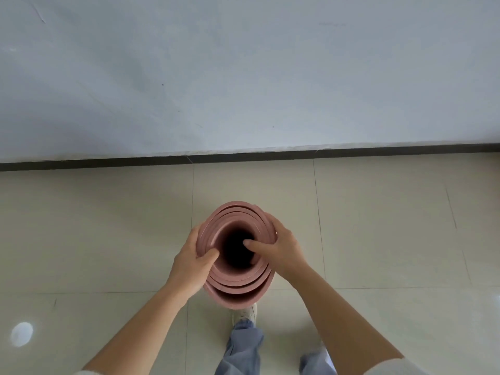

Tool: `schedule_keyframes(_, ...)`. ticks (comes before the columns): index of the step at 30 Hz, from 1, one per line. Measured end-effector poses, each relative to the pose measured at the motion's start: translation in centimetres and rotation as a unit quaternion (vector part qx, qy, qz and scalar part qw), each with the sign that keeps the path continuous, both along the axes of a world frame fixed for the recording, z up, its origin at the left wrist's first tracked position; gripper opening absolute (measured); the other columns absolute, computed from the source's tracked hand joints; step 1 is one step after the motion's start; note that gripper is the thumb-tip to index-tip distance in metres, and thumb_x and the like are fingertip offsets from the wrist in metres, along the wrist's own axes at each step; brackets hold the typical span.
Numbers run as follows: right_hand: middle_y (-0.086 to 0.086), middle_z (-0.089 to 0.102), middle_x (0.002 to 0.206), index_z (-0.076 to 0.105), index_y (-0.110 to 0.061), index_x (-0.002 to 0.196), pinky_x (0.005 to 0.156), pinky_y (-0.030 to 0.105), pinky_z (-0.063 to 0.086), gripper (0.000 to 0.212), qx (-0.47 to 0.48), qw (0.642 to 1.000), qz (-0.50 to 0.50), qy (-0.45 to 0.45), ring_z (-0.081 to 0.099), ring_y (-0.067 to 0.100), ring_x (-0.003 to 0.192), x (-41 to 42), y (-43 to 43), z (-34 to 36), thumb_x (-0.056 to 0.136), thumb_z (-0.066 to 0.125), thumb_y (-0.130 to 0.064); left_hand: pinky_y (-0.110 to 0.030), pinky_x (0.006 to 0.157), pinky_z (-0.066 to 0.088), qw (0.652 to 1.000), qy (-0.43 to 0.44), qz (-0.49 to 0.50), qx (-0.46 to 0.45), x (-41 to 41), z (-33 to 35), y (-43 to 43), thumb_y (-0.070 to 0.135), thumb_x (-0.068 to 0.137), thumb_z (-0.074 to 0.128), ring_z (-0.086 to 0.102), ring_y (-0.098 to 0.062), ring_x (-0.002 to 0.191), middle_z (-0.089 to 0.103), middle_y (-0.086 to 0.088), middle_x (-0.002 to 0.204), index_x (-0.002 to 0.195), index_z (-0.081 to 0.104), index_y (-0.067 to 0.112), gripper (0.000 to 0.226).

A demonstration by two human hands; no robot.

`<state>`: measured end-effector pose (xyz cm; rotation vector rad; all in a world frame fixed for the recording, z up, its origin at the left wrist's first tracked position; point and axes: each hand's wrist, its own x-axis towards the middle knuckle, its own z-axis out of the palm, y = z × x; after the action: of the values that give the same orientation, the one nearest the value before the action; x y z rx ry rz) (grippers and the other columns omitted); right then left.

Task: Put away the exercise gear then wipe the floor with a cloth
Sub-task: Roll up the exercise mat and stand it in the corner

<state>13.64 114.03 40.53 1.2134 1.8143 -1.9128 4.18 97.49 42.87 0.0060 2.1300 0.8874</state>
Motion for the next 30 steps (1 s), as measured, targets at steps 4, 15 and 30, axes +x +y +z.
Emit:
schedule_keyframes(4, -0.011, 0.065, 0.120, 0.066, -0.038, 0.117, 0.102, 0.035, 0.044, 0.048, -0.146, 0.982, -0.120, 0.018, 0.058, 0.012, 0.114, 2.8, 3.4, 0.6, 0.078, 0.057, -0.064, -0.034, 0.076, 0.055, 0.999, 0.012, -0.029, -0.007, 2.4, 1.4, 3.8, 0.008, 0.088, 0.054, 0.066, -0.015, 0.084, 0.066, 0.010, 0.097, 0.123, 0.043, 0.042, 0.050)
schedule_keyframes(15, 0.003, 0.057, 0.072, 0.058, -0.014, 0.069, 0.063, 0.037, 0.055, 0.029, -0.112, 0.976, -0.185, -0.018, 0.053, 0.018, 0.069, 17.9, 24.9, 9.0, 0.080, 0.063, -0.040, -0.034, 0.083, 0.052, 0.981, 0.083, -0.175, 0.028, 14.2, 9.0, 24.2, 0.008, 0.082, 0.055, 0.065, -0.012, 0.089, 0.066, 0.014, 0.104, 0.123, 0.047, 0.042, 0.055)
schedule_keyframes(30, -0.002, 0.047, 0.053, 0.049, -0.009, 0.061, 0.046, 0.028, 0.036, 0.056, 0.254, 0.941, -0.217, -0.050, 0.039, 0.014, 0.047, 41.0, 57.5, 19.8, 0.075, 0.064, -0.061, -0.035, 0.100, 0.045, 0.879, 0.076, -0.452, 0.129, 31.1, 15.7, 63.8, 0.012, 0.074, 0.053, 0.058, -0.007, 0.111, 0.062, 0.013, 0.123, 0.135, 0.048, 0.030, 0.064)
